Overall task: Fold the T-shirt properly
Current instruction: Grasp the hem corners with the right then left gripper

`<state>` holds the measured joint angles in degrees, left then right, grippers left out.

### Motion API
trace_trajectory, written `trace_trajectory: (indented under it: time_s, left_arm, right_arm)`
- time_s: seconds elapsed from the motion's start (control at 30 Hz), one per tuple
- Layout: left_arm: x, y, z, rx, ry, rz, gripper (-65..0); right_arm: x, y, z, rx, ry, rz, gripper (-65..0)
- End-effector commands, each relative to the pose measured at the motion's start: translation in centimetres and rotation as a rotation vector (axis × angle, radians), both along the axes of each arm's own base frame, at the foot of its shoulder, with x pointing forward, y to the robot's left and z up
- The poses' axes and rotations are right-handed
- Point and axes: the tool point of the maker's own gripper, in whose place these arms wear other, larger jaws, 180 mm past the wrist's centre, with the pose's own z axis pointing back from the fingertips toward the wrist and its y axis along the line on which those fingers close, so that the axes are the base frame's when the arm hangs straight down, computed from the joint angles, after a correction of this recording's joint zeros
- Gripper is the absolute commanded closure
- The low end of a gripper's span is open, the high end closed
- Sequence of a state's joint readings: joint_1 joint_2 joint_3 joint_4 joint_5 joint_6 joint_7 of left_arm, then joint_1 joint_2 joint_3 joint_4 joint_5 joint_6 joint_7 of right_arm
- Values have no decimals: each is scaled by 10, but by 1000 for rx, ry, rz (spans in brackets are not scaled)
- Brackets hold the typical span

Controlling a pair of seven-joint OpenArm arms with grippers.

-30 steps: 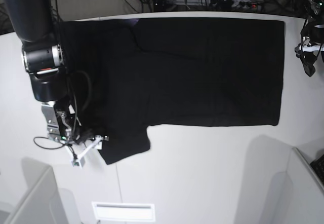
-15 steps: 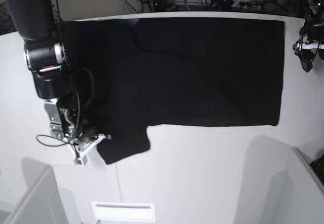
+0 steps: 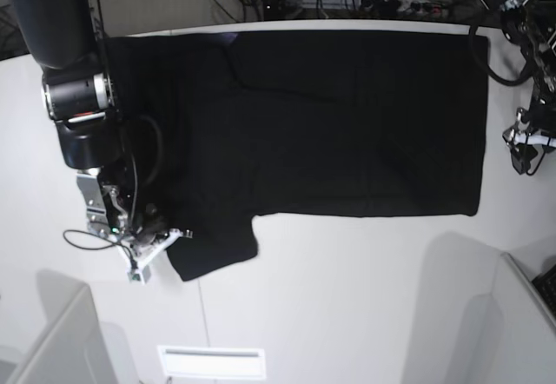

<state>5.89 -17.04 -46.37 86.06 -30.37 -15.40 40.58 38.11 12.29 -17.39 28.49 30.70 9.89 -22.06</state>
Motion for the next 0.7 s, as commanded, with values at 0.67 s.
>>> trace_trajectory:
  time_s: [0.67]
  left_arm:
    - [127, -44, -35, -5, 151, -177, -479]
  right_arm:
    - [13, -5, 16, -10, -28, -4, 0]
